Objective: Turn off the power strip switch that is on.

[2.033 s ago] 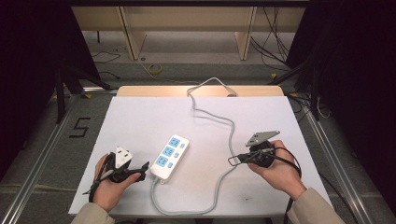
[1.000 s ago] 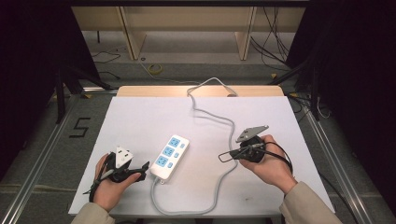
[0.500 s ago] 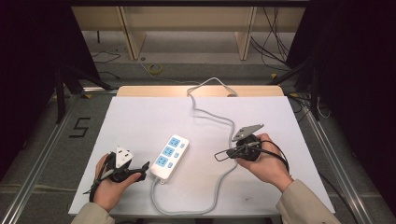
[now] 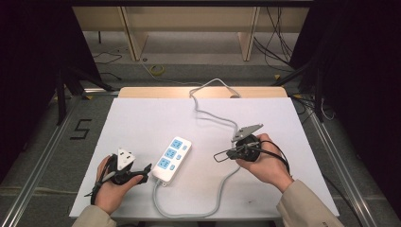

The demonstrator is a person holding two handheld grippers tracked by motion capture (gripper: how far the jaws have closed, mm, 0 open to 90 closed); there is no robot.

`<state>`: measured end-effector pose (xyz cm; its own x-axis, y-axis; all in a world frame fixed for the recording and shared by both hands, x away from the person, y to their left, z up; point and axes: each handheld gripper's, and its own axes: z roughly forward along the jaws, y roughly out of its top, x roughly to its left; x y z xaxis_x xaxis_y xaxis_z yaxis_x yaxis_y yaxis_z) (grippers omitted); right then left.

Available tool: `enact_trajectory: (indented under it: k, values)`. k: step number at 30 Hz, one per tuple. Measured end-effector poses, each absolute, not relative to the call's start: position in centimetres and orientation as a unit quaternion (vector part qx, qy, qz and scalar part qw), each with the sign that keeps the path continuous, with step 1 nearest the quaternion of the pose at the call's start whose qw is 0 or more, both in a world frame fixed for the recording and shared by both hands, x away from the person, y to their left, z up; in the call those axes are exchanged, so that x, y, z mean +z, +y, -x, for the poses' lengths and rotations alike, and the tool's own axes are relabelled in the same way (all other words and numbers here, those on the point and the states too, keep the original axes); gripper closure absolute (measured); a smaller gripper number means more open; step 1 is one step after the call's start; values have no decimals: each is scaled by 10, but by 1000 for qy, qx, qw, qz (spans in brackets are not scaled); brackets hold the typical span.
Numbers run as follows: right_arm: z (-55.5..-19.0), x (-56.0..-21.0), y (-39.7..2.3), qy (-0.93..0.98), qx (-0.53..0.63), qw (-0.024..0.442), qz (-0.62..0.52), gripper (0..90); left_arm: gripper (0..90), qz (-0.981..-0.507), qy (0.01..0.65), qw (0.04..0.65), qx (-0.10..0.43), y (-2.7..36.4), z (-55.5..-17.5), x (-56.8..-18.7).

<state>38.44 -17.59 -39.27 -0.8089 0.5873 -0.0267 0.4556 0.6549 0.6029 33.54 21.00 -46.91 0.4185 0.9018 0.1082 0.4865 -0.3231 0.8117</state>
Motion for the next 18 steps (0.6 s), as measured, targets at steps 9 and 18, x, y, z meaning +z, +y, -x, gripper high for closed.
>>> enact_trajectory:
  k: [9,18]
  values:
    - [-388,-392,-169,906,297,110,-283,900,155,-761,456,361,287,210,-336,-469]
    - [-391,-392,-161,907,295,106,-280,900,155,-762,456,361,287,210,-336,-469]
